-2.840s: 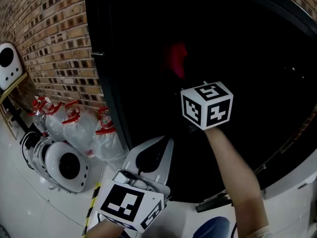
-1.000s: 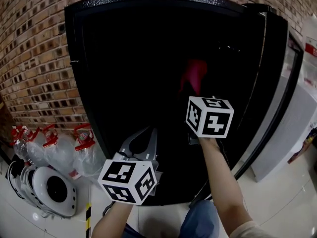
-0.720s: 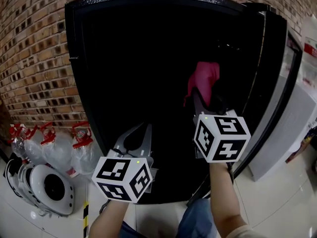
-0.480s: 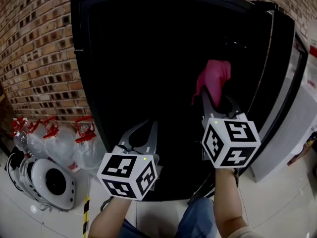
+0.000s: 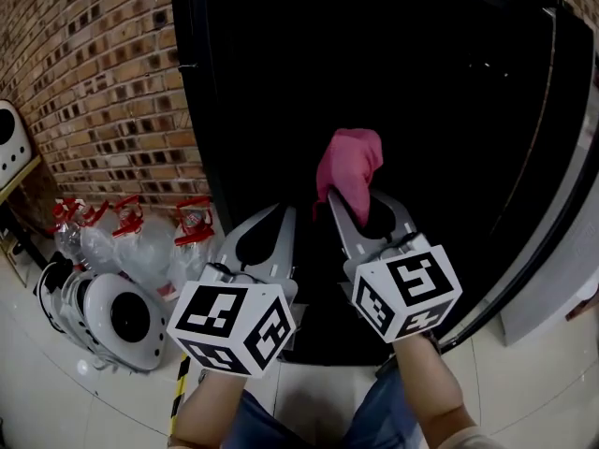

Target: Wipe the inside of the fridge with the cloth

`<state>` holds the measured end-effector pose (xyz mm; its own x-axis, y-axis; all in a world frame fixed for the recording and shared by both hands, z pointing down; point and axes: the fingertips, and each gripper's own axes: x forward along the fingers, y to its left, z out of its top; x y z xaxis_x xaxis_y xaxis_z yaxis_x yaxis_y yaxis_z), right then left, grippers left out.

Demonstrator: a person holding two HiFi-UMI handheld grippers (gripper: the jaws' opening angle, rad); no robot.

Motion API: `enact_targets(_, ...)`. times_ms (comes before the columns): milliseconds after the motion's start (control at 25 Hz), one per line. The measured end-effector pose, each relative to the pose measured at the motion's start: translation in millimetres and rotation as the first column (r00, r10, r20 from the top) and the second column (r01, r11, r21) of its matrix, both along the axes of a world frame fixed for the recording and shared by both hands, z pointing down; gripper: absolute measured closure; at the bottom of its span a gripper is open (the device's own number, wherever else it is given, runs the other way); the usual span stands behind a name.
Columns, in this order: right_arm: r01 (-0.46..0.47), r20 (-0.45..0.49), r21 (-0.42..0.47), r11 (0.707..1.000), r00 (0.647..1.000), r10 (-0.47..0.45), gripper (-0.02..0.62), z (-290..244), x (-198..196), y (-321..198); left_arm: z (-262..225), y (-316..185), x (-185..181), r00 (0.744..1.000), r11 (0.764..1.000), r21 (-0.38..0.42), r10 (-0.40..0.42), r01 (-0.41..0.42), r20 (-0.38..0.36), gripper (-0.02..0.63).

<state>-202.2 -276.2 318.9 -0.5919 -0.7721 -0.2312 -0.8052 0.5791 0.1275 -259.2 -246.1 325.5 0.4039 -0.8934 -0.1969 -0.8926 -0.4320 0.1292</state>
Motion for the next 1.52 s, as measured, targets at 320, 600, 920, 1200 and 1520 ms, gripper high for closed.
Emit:
enact_targets(320,0.212,-0.065,-0.037,0.977,0.975,-0.214,0.531,38,-75,-4,-9,17,-16,0.999,0.999,0.013,-0.047,0.047,0.014,0.597)
enact_targets(600,0.202,-0.078,-0.039,0.979,0.976,-0.205,0.531,44,-93,-26,-3,16,-19,0.998,0.999,0.003,-0.049,0.049,0.036,0.597)
enact_targets(920,0.082,-0.130,-0.052,0.995,0.988,-0.088,0.531,37,-89,-106,7,12,-18,0.998,0.999,-0.019,-0.046,0.046,0.035,0.597)
enact_targets(1200,-0.027,-0.157,-0.056,0.998,0.987,0.017,0.531,34,-88,-166,15,11,-8,0.998,0.999,-0.035,-0.011,0.013,0.055,0.597)
enact_targets(1520,-0.105,-0.157,-0.130,0.986,0.984,0.084,0.531,51,-79,-208,20,7,-6,0.998,0.999,-0.052,0.001,0.002,0.065,0.597)
